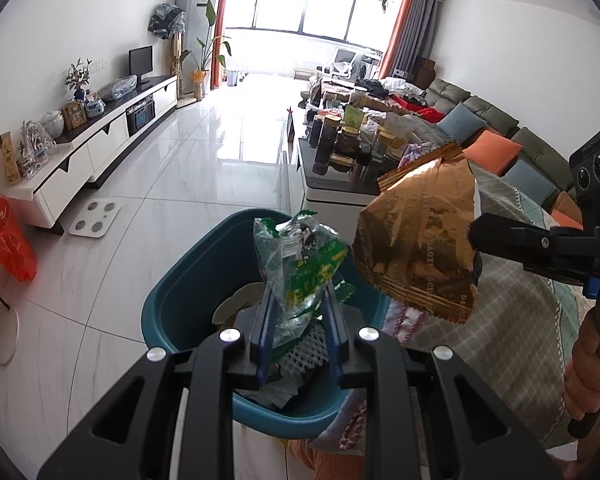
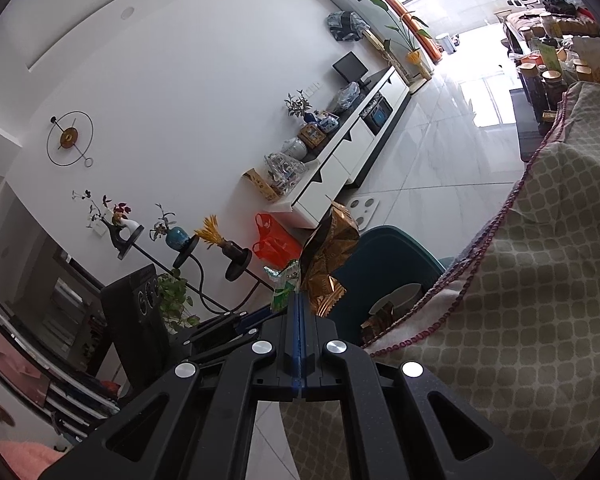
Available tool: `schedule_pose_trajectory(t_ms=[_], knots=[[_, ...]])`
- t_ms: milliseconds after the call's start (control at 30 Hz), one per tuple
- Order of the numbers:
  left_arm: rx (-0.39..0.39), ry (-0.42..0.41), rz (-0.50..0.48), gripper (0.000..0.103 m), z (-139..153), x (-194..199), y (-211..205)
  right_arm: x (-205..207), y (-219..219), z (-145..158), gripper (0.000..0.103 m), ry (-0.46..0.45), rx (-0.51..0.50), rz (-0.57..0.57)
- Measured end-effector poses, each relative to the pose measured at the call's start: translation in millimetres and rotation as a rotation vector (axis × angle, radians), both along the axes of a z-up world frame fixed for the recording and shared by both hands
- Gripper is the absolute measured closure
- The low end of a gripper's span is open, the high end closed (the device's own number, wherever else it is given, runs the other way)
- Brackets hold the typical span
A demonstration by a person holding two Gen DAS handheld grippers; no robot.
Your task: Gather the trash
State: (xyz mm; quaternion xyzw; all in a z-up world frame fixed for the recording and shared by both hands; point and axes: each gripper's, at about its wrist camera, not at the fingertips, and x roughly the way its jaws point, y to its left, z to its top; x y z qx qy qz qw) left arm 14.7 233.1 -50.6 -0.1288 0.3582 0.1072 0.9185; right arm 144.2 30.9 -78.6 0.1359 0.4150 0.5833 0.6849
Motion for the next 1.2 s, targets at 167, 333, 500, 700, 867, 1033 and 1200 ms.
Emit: schedule_pose_trajectory(t_ms=[167, 333, 500, 700, 867, 1033, 1200], knots=[[-0.006, 0.029, 0.014, 0.077, -11, 7, 6, -1, 13, -2, 0.102, 0.008, -0.035, 0.005], [-0.029, 0.049, 0.046, 0.068, -22, 10, 12, -6, 22, -7, 0.1, 0.01, -0.078, 0.008], [-0.062, 0.053, 0.071, 0.065, -28, 8, 22, -7, 25, -14, 0.099, 0.021, -0.118, -0.002], [-0.08, 0.011, 0.077, 0.061, -22, -2, 25, -4, 25, -13, 0.077, 0.031, -0.124, -0.02], [-0.098, -0.049, 0.053, 0.056, -11, -12, 19, -4, 17, -3, 0.077, 0.016, -0.111, -0.029], [-0.097, -0.141, -0.004, 0.037, 8, -26, 2, -9, -12, 14, 0.06, -0.052, -0.089, -0.065], [-0.085, -0.24, -0.061, 0.012, 28, -37, -23, -22, -61, 32, 0.041, -0.165, -0.075, -0.163]])
